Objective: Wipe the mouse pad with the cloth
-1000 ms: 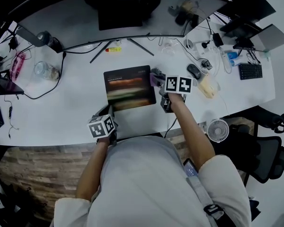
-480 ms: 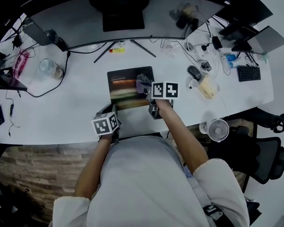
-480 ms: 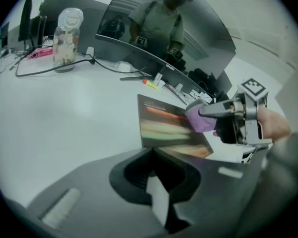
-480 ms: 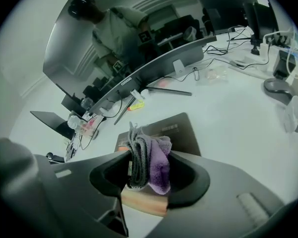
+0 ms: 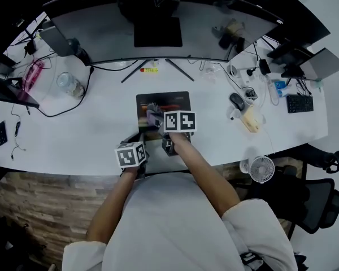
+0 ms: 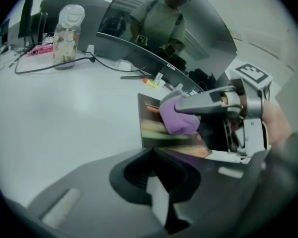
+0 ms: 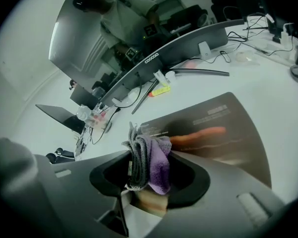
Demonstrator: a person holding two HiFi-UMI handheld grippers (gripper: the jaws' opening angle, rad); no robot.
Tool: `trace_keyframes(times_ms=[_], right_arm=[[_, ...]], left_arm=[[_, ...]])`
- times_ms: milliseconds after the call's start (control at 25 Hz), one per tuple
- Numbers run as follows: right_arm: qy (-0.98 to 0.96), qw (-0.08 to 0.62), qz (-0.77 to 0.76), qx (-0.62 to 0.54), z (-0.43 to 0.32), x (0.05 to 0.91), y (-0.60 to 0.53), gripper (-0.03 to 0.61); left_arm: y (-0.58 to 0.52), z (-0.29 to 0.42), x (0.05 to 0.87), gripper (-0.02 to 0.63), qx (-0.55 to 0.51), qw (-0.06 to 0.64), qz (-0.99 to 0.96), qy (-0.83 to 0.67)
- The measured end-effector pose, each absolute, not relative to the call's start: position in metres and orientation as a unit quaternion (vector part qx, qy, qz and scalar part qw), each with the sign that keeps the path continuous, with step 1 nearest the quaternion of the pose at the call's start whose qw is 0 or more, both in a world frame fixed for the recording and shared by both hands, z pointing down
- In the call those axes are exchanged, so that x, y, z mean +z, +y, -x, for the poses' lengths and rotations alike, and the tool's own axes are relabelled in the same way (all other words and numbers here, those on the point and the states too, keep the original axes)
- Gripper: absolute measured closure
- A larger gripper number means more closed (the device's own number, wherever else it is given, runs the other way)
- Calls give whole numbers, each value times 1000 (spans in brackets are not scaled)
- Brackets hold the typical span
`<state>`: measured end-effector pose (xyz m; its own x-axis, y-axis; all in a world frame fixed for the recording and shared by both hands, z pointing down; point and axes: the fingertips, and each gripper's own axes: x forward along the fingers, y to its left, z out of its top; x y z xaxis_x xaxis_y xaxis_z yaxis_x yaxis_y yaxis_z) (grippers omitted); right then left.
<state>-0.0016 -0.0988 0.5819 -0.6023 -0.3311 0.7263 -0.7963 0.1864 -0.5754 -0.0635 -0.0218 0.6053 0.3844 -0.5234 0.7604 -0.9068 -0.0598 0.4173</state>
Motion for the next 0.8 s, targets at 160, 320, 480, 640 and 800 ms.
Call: trace_keyframes(times_ms=[160, 320, 480, 640, 800], right_arm=[[-744, 220, -369, 512, 26, 581, -102, 377], [-748, 218, -358, 514, 43, 583, -103, 377], [-744, 214, -352, 526, 49, 589, -99, 379], [-735, 193, -350, 548, 51, 590, -102, 380], [-736, 191, -348, 548, 51, 592, -102, 380]], left_arm=[[-21, 65, 605, 614, 212, 451, -697, -516], [-23, 66, 604, 614, 211, 450, -697, -517], [-22, 66, 605, 614, 208, 453, -694, -518], [-23, 66, 605, 614, 208, 454, -694, -518], [-22, 67, 606, 614, 209, 454, -693, -519]])
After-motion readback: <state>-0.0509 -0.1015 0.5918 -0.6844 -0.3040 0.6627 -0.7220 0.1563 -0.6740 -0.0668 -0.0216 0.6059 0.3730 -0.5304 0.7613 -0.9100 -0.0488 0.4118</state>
